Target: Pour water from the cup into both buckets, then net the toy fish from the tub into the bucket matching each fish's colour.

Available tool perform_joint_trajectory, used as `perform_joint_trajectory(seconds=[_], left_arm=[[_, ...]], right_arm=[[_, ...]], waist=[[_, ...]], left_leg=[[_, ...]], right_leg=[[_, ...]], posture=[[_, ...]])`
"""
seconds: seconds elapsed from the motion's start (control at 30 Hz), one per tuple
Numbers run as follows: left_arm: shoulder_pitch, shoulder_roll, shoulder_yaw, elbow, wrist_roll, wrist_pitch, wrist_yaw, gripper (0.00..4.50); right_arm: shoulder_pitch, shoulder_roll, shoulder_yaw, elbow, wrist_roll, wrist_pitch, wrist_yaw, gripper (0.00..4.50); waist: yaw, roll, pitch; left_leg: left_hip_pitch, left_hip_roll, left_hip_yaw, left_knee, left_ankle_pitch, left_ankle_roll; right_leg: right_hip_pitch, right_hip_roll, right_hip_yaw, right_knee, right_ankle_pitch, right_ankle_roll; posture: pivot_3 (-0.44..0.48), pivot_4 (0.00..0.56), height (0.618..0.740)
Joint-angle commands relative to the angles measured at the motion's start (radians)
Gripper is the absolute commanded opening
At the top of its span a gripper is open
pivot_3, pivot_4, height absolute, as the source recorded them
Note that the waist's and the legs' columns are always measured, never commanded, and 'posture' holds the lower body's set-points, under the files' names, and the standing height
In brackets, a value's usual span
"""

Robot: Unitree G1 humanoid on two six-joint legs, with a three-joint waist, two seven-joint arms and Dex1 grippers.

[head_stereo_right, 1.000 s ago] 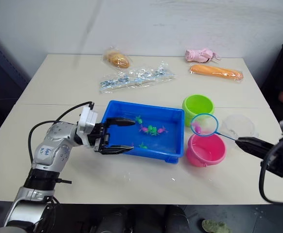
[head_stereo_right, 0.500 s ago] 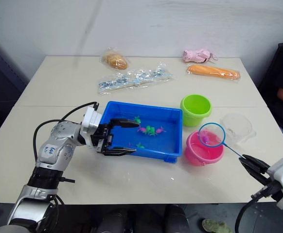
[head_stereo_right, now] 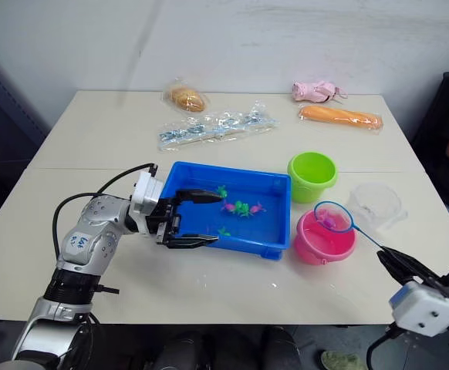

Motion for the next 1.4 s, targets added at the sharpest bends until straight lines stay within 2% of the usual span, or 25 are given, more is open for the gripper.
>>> perform_joint_trajectory(seconds=[0.03, 0.23, 0.33, 0.63, 0.73, 0.87, 0.97, 1.13, 1.27, 1.4], left_arm=[[0.001, -0.003, 0.0, -0.047, -0.014, 0.002, 0.005, 4.47], [-0.005, -0.004, 0.002, -0.041, -0.011, -0.002, 0.006, 4.47], [-0.001, -0.003, 0.012, -0.025, -0.012, -0.004, 0.01, 4.47], [0.001, -0.005, 0.005, -0.016, -0.007, -0.017, 0.003, 4.47], [0.006, -0.007, 0.001, -0.018, -0.006, -0.018, 0.0, 4.47], [0.009, -0.007, 0.002, -0.016, -0.006, -0.021, 0.0, 4.47], [0.014, -0.006, -0.005, -0.018, -0.002, -0.024, -0.005, 4.47], [0.005, -0.006, -0.001, -0.007, -0.007, -0.024, -0.007, 4.47], [0.001, 0.002, 0.009, 0.008, -0.005, -0.031, -0.009, 4.47], [0.019, 0.035, 0.035, 0.034, 0.002, -0.041, -0.008, 4.47]], right_arm=[[-0.006, -0.024, -0.056, 0.042, -0.107, -0.121, -0.123, 0.0], [0.036, -0.039, -0.094, 0.119, -0.204, -0.279, -0.27, 0.0], [0.04, -0.042, -0.078, 0.094, -0.209, -0.307, -0.311, 0.0], [0.06, 0.004, -0.087, 0.042, -0.35, -0.261, -0.41, 0.0], [0.098, 0.015, -0.039, 0.028, -0.353, -0.246, -0.409, 0.0], [0.082, 0.016, -0.079, 0.023, -0.363, -0.175, -0.457, 0.0], [0.115, 0.019, -0.036, 0.009, -0.368, -0.203, -0.466, 0.0], [0.134, 0.011, -0.035, 0.007, -0.349, -0.187, -0.486, 0.0], [0.135, 0.006, 0.009, -0.038, -0.133, -0.047, -0.424, 0.0], [0.111, -0.072, 0.125, -0.191, 0.265, 0.196, -0.298, 0.0]], waist=[[-0.001, 0.0, 0.0], [0.001, 0.0, 0.0], [-0.003, 0.0, 0.0], [-0.018, 0.0, 0.0], [-0.019, 0.0, 0.0], [-0.022, 0.001, 0.0], [-0.022, 0.001, 0.0], [-0.021, 0.001, 0.0], [-0.022, 0.001, 0.0], [-0.028, 0.001, 0.0]], left_leg=[[0.0, 0.0, 0.0, 0.0, 0.0, 0.0], [0.0, 0.0, 0.0, 0.0, 0.0, 0.0], [0.0, 0.0, 0.0, 0.0, 0.0, 0.0], [0.0, 0.0, -0.001, 0.0, 0.0, 0.0], [0.0, 0.0, -0.001, 0.0, 0.0, 0.0], [0.0, 0.0, -0.001, 0.0, 0.0, 0.0], [0.0, 0.0, -0.002, 0.0, 0.0, 0.0], [0.0, 0.0, -0.002, -0.001, 0.0, 0.001], [0.0, 0.0, -0.002, -0.001, 0.0, 0.001], [0.001, 0.0, -0.002, -0.001, 0.0, 0.001]], right_leg=[[0.0, 0.0, 0.0, 0.0, 0.0, 0.0], [0.0, 0.0, 0.0, 0.0, 0.0, -0.001], [0.0, 0.0, 0.0, 0.0, -0.001, -0.001], [0.0, -0.002, -0.001, 0.0, -0.001, -0.002], [0.0, -0.002, -0.001, 0.0, -0.001, -0.002], [0.0, -0.002, 0.0, 0.0, -0.001, -0.002], [0.0, -0.002, 0.0, 0.0, -0.001, -0.002], [0.0, -0.003, -0.001, 0.001, -0.002, -0.003], [0.0, -0.003, -0.001, 0.001, -0.002, -0.003], [0.0, -0.003, 0.001, 0.002, -0.002, -0.003]], posture=[[0.0, 0.15, 0.74], [0.0, 0.15, 0.74], [0.0, 0.15, 0.74], [0.0, 0.15, 0.74], [0.0, 0.15, 0.74], [0.0, 0.15, 0.74], [0.0, 0.15, 0.74], [0.0, 0.15, 0.74], [0.0, 0.15, 0.74], [0.0, 0.15, 0.74]])
